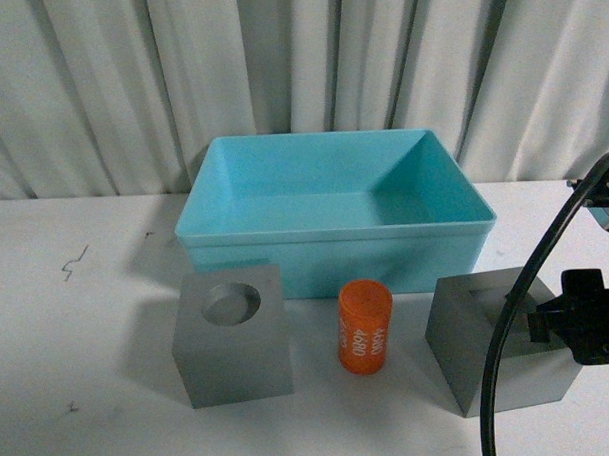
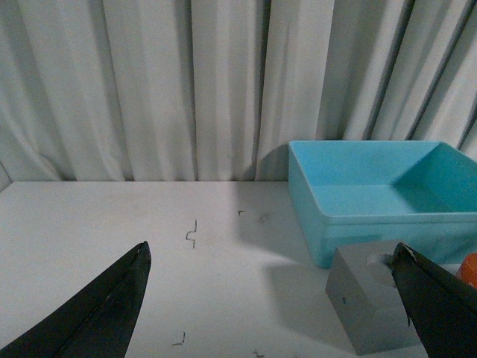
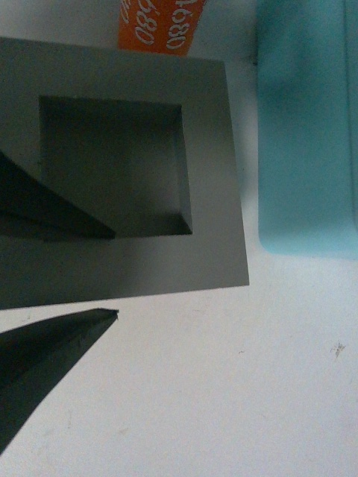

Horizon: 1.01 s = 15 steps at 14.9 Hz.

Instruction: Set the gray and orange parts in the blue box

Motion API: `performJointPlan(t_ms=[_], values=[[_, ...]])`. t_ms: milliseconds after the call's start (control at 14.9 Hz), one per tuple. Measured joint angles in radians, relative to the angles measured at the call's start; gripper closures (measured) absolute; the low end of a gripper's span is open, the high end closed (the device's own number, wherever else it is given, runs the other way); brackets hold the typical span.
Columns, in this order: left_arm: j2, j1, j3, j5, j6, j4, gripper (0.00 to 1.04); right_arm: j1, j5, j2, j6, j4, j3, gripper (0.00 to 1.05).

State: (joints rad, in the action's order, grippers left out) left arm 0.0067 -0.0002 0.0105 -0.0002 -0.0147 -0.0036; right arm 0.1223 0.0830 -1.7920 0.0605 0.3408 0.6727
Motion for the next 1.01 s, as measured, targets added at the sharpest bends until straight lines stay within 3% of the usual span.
performJointPlan(t_ms=[67, 201, 335, 469, 670, 804, 1006], values=[[0.000, 0.000, 0.000, 0.000, 0.000, 0.000, 0.07, -0.010, -0.001, 0.012, 0.000, -0.006, -0.007, 0.85], [0.000, 0.000, 0.000, 0.000, 0.000, 0.000, 0.07, -0.053, -0.001, 0.087, 0.013, -0.082, -0.031, 0.87], [0.000, 0.000, 0.000, 0.000, 0.000, 0.000, 0.07, -0.113, 0.073, 0.336, 0.025, -0.215, -0.027, 0.87], [0.000, 0.000, 0.000, 0.000, 0.000, 0.000, 0.07, -0.144, 0.151, 0.492, 0.021, -0.177, 0.188, 0.87], [0.000, 0.000, 0.000, 0.000, 0.000, 0.000, 0.07, -0.072, 0.151, 0.206, 0.018, -0.085, 0.409, 0.87], [0.000, 0.000, 0.000, 0.000, 0.000, 0.000, 0.07, -0.010, 0.111, -0.034, 0.018, -0.129, 0.571, 0.87], [0.000, 0.000, 0.000, 0.000, 0.000, 0.000, 0.07, 0.029, 0.056, -0.175, 0.028, -0.166, 0.664, 0.87]])
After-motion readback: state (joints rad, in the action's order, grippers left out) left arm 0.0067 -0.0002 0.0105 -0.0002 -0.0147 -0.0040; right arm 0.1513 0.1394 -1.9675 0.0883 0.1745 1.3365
